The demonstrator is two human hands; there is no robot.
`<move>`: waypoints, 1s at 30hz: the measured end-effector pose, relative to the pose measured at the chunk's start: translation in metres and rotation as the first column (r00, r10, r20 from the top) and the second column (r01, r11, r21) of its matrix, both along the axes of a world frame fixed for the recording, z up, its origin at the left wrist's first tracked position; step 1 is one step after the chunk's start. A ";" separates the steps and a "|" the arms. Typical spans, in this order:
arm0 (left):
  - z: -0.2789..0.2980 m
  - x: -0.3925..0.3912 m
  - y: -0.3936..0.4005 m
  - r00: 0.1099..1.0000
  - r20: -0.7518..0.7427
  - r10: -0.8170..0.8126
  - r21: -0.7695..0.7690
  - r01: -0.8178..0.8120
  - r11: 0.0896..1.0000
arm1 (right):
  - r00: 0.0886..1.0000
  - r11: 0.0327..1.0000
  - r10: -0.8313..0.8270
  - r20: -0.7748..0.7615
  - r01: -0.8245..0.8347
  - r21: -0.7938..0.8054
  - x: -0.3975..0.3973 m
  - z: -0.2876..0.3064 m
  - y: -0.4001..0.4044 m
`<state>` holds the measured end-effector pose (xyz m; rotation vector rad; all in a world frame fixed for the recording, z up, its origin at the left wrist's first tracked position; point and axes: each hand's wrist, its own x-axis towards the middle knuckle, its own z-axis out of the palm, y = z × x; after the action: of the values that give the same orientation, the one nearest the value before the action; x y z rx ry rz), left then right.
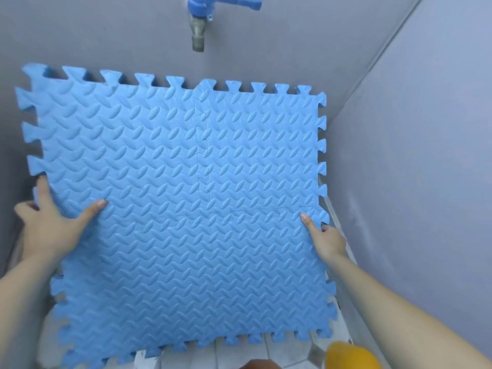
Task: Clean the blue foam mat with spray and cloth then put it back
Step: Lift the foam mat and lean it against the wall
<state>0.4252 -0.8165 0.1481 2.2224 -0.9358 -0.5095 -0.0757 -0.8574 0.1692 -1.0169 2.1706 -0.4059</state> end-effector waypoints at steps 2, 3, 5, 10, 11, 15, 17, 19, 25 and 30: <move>0.028 -0.026 0.009 1.000 0.024 0.009 0.073 -0.011 0.997 | 1.000 1.000 -0.007 -0.009 0.007 -0.019 0.001 0.015 -0.001; 0.038 -0.032 0.011 1.000 0.018 0.015 0.111 -0.017 0.994 | 1.000 1.000 -0.012 -0.017 0.012 -0.002 0.003 0.026 0.001; 0.049 -0.038 0.013 0.999 0.030 0.024 0.156 -0.029 0.987 | 0.999 0.999 0.008 -0.035 -0.006 0.047 0.001 0.038 0.006; 0.084 -0.035 0.034 1.000 0.009 -0.001 0.220 -0.001 0.976 | 0.997 0.996 0.006 -0.077 0.002 0.094 0.001 0.086 0.021; 0.094 -0.035 0.039 1.000 0.013 -0.002 0.222 -0.001 0.975 | 0.996 0.994 0.014 -0.090 -0.004 0.109 0.003 0.099 0.022; 0.137 -0.043 0.065 1.000 0.020 -0.011 0.255 0.005 0.967 | 0.990 0.985 0.077 -0.117 -0.058 0.162 0.005 0.149 0.020; 0.158 -0.055 0.077 0.999 -0.004 -0.041 0.254 0.040 0.966 | 0.993 0.982 0.067 -0.100 -0.048 0.183 0.011 0.174 0.013; 0.181 -0.080 0.091 0.982 -0.028 -0.185 0.272 0.185 0.944 | 0.994 0.979 0.053 -0.094 -0.033 0.201 0.022 0.198 0.003; 0.249 -0.180 0.134 0.576 -0.245 -0.780 0.311 0.809 0.499 | 0.980 0.924 0.129 -0.151 -0.064 0.377 0.053 0.241 -0.013; 0.293 -0.196 0.144 0.274 -0.250 -0.929 0.278 0.939 0.202 | 0.964 0.904 0.178 -0.195 -0.082 0.420 0.069 0.254 -0.010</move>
<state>0.2290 -0.6721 0.4415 1.6003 -2.3765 -1.3689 -0.0062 -0.8678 0.4232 -0.9968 2.2396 0.2395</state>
